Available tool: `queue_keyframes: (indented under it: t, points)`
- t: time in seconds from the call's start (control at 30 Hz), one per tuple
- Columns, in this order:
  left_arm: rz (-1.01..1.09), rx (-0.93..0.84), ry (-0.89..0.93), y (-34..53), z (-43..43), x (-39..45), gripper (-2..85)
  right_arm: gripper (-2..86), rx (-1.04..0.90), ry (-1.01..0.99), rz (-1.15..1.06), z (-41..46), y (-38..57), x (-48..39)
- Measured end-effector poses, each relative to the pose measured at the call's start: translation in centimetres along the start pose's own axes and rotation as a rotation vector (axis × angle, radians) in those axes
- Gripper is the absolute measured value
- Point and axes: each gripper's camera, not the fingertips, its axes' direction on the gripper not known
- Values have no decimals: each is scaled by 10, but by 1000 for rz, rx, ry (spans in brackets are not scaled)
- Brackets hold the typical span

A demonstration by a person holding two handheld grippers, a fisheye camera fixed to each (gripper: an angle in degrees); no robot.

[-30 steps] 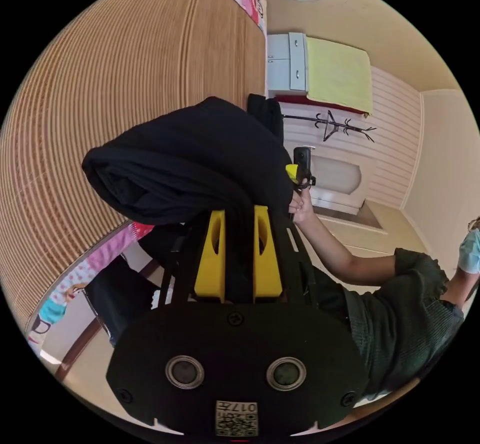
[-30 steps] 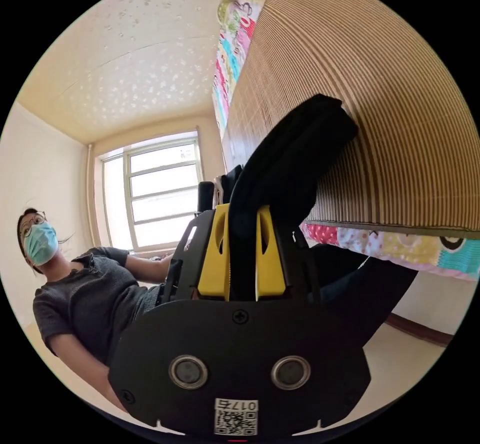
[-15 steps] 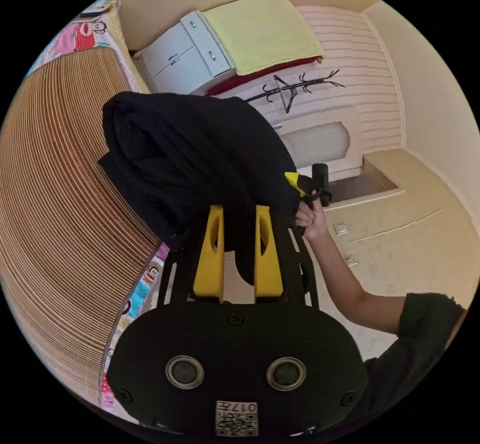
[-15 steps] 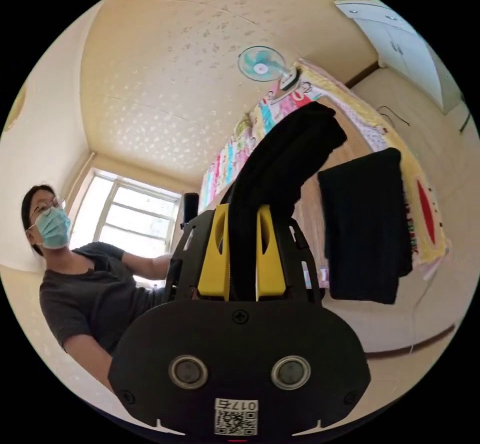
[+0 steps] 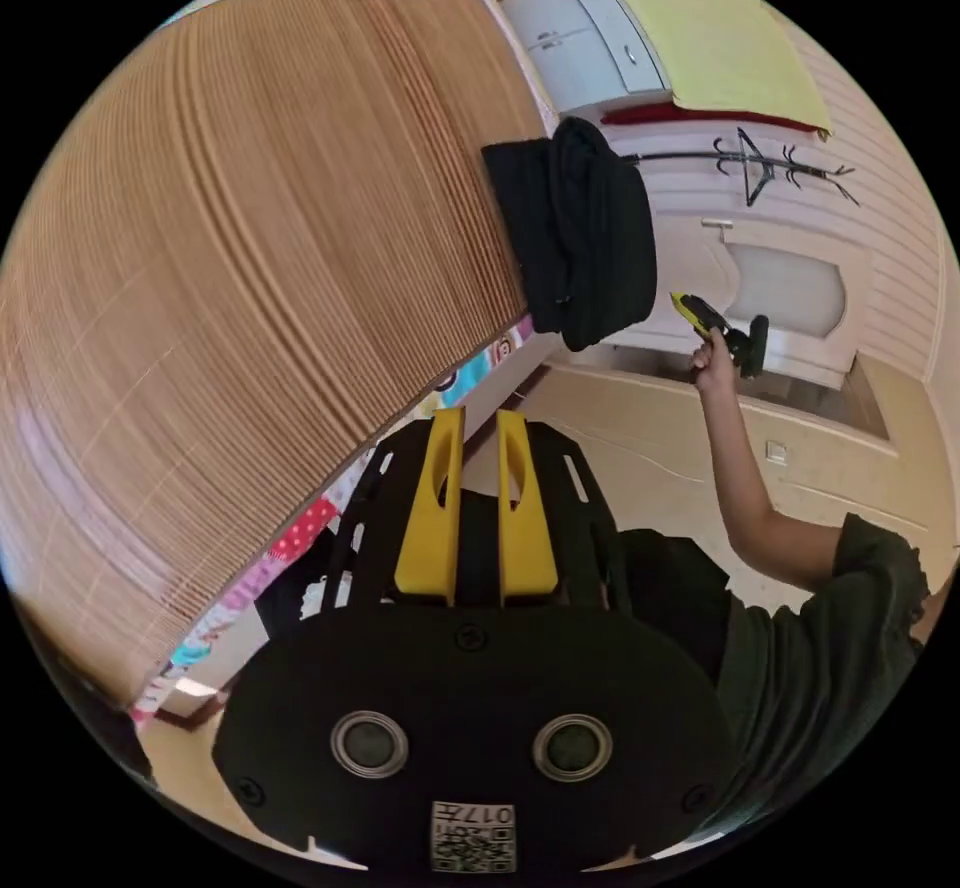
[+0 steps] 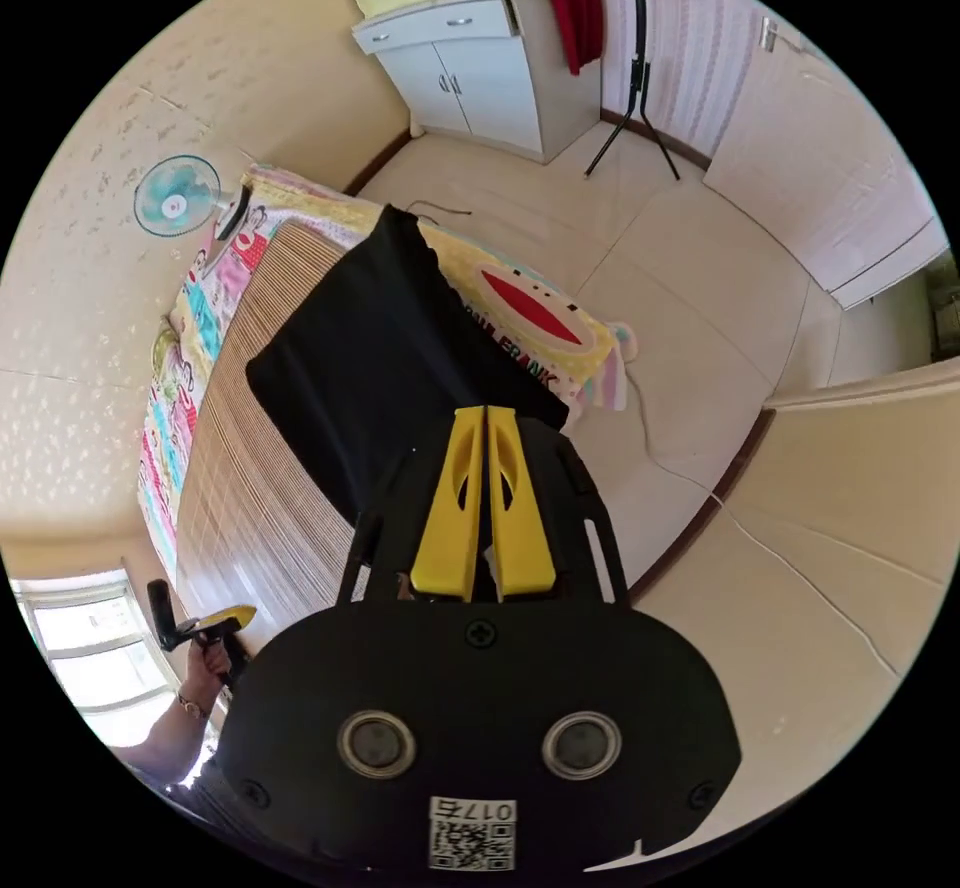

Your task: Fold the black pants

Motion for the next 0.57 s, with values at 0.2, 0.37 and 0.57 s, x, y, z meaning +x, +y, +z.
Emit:
queue_keyframes:
  t: [0.2, 0.37, 0.57]
  points:
    - [-305, 398, -56, 175, -117, -35, 15, 8, -156, -389, -200, 42, 48, -96]
    - [-435, 711, -96, 283, -159, -19, -8, 6, -363, -927, -396, 99, 77, -234]
    - [-630, 956, -293, 389, -212, -40, 10, 5, -576, -1022, -741, 104, 159, -406]
